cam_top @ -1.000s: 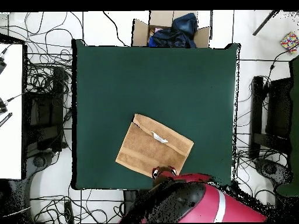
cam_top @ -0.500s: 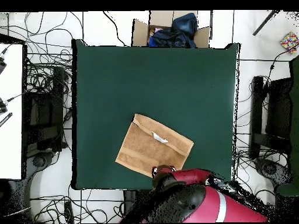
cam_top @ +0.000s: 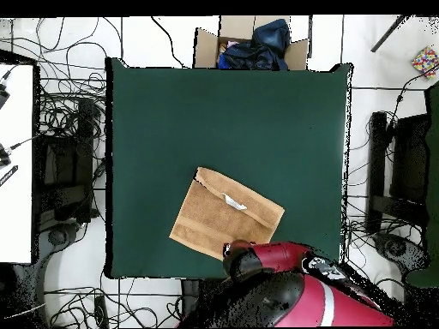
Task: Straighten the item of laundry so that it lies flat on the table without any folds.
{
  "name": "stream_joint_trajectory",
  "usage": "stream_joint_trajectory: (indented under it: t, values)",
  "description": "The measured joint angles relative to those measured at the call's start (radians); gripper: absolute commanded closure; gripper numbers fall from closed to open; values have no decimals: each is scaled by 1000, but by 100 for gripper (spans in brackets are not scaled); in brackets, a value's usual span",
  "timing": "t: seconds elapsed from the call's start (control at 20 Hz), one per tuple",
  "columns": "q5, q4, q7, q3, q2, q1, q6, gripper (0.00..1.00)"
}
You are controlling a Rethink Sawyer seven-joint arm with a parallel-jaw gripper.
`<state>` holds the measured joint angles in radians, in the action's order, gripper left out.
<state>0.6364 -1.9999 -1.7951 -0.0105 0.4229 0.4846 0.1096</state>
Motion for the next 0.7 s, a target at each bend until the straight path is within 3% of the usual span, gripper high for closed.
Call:
stream_joint_trajectory:
  t: [0.7]
  values:
    - [-10, 40, 0, -68, 3, 40, 167, 0]
